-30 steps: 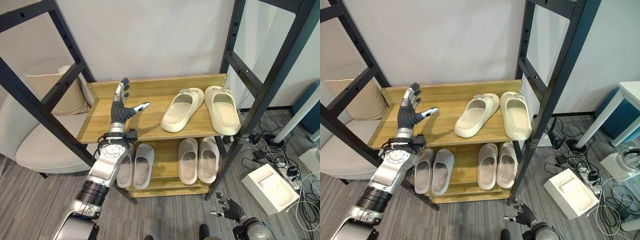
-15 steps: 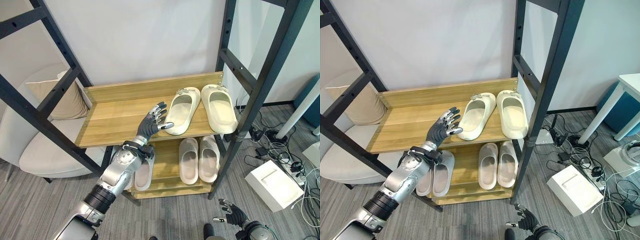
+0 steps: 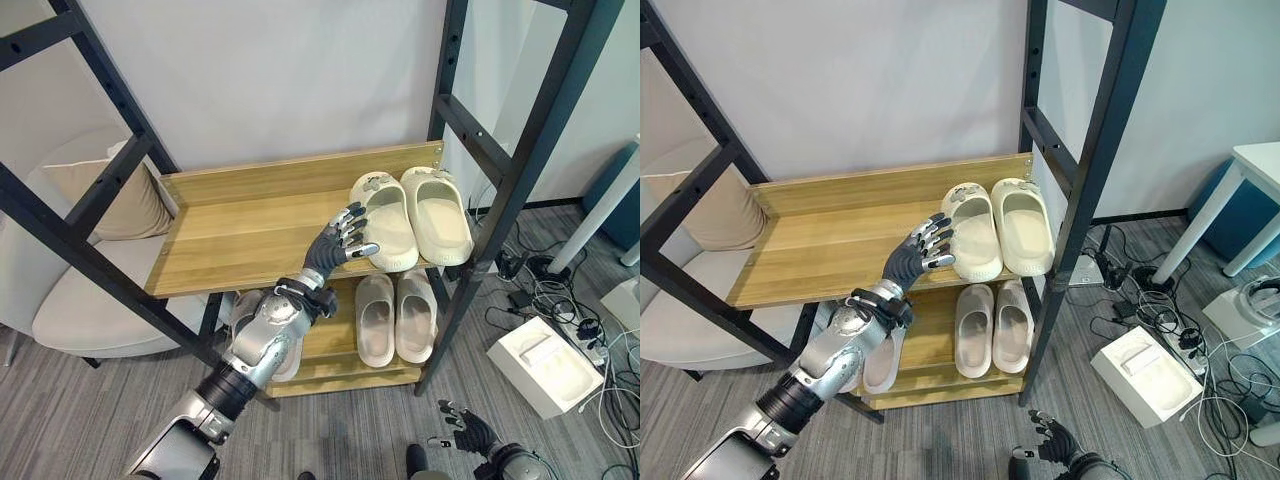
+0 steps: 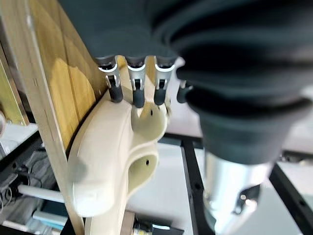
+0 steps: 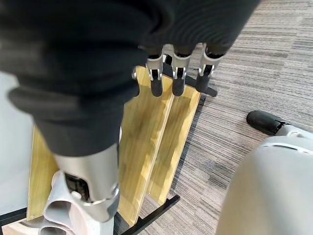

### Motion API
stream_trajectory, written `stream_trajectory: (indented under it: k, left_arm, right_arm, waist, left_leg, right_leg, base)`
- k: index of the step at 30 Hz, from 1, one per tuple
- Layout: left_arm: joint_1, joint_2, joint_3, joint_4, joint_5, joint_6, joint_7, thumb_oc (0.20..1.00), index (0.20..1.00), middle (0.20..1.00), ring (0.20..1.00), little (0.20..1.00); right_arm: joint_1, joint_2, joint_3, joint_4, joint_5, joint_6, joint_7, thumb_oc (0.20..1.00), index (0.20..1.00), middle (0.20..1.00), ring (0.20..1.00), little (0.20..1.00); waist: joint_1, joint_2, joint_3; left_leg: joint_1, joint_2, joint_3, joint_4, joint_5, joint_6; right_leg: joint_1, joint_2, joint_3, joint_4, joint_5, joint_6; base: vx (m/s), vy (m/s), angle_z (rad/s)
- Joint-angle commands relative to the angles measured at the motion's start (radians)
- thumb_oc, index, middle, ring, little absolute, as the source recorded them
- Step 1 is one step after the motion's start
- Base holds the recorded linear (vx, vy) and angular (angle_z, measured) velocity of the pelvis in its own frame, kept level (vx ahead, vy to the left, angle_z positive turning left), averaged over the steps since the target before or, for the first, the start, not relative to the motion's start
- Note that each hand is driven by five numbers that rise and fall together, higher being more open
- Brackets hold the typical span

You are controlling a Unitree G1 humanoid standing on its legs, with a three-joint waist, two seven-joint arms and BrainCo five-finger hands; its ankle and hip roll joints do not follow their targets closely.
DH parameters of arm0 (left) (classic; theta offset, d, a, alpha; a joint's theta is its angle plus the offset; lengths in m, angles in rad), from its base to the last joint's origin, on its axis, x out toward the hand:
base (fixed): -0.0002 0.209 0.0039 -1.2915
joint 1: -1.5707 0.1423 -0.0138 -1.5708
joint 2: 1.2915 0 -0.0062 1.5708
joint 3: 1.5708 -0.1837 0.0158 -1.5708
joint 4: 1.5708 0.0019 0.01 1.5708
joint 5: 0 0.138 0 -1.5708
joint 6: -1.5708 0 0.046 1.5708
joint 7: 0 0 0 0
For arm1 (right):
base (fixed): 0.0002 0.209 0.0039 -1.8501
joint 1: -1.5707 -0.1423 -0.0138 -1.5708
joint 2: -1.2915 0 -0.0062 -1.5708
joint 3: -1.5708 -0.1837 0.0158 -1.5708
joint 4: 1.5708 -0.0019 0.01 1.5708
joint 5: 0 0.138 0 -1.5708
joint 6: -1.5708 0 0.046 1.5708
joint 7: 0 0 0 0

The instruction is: Arrange the slippers neatly on the shoe rack.

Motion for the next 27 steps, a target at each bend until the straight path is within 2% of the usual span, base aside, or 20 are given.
stream_trajectory:
  k: [1, 10, 15, 18, 20, 24, 26, 27]
  left_arm:
    - [-0.187, -0.05, -0.013, 0.048, -0.021, -0.058, 0.0, 1.0, 1.0, 1.0, 1.0, 1.0]
    - [-0.3, -0.088, 0.005, 0.191, 0.084, -0.085, 0.071, 1.0, 1.0, 1.0, 1.0, 1.0]
    - [-0.312, -0.071, 0.048, 0.191, 0.159, -0.106, 0.123, 1.0, 1.0, 1.0, 1.0, 1.0]
    - [-0.273, -0.039, 0.087, 0.094, 0.209, -0.123, 0.134, 1.0, 1.0, 1.0, 1.0, 1.0]
    - [-0.2, 0.003, 0.154, -0.052, 0.285, -0.153, 0.156, 1.0, 1.0, 1.0, 1.0, 1.0]
    - [-0.173, 0.04, 0.196, -0.129, 0.335, -0.172, 0.161, 1.0, 1.0, 1.0, 1.0, 1.0]
    - [-0.156, 0.049, 0.216, -0.194, 0.313, -0.189, 0.149, 1.0, 1.0, 1.0, 1.0, 1.0]
    - [-0.14, 0.061, 0.228, -0.271, 0.249, -0.217, 0.108, 1.0, 1.0, 1.0, 1.0, 1.0]
  right_arm:
    - [-0.037, -0.004, 0.016, -0.042, 0.011, -0.015, -0.012, 1.0, 1.0, 1.0, 1.0, 1.0]
    - [-0.052, -0.006, 0.03, -0.024, 0.027, -0.024, -0.019, 1.0, 1.0, 1.0, 1.0, 1.0]
    - [-0.052, 0.003, 0.031, -0.013, 0.032, -0.033, -0.021, 1.0, 1.0, 1.0, 1.0, 1.0]
    - [-0.054, 0.009, 0.02, -0.015, 0.034, -0.041, -0.026, 1.0, 1.0, 1.0, 1.0, 1.0]
    - [-0.064, 0.023, 0.01, -0.019, 0.032, -0.055, -0.034, 1.0, 1.0, 1.0, 1.0, 1.0]
    - [-0.079, 0.029, 0.009, -0.01, 0.03, -0.063, -0.036, 1.0, 1.0, 1.0, 1.0, 1.0]
    - [-0.087, 0.035, 0.01, -0.002, 0.029, -0.066, -0.038, 1.0, 1.0, 1.0, 1.0, 1.0]
    - [-0.091, 0.041, 0.009, 0.006, 0.029, -0.069, -0.038, 1.0, 1.0, 1.0, 1.0, 1.0]
  waist:
    - [-0.02, -0.04, 0.013]
    - [-0.033, -0.045, 0.007]
    - [-0.033, -0.049, 0.006]
    - [-0.025, -0.052, 0.009]
    - [-0.008, -0.057, 0.013]
    - [0.005, -0.059, 0.012]
    - [0.01, -0.06, 0.012]
    - [0.015, -0.062, 0.012]
  left_leg:
    - [-0.001, 0.017, -0.059, -0.004, 0.015, -0.035]
    - [0.005, 0.019, -0.055, -0.004, 0.014, -0.038]
    - [0.006, 0.021, -0.055, -0.004, 0.013, -0.04]
    - [0.004, 0.02, -0.058, -0.004, 0.013, -0.041]
    - [0.001, 0.019, -0.066, -0.004, 0.013, -0.042]
    - [-0.001, 0.019, -0.071, -0.004, 0.011, -0.043]
    - [-0.001, 0.019, -0.074, -0.004, 0.011, -0.043]
    - [-0.003, 0.019, -0.077, -0.004, 0.01, -0.043]
  right_leg:
    - [0.054, -0.008, -0.021, 0.001, -0.058, 0.054]
    - [0.057, -0.005, -0.018, 0.001, -0.06, 0.053]
    - [0.059, -0.005, -0.019, 0.001, -0.061, 0.054]
    - [0.059, -0.004, -0.023, 0.001, -0.062, 0.054]
    - [0.062, -0.005, -0.029, 0.001, -0.064, 0.053]
    - [0.065, -0.005, -0.036, 0.001, -0.065, 0.053]
    - [0.067, -0.006, -0.04, 0.001, -0.065, 0.052]
    - [0.067, -0.007, -0.043, 0.001, -0.063, 0.053]
  base:
    - [0.0, 0.0, 0.0]
    - [0.0, 0.0, 0.0]
    - [0.0, -0.006, -0.02]
    - [0.0, 0.0, 0.0]
    - [0.0, 0.0, 0.02]
    - [0.0, 0.009, 0.06]
    - [0.0, 0.006, 0.1]
    - [0.01, 0.011, 0.13]
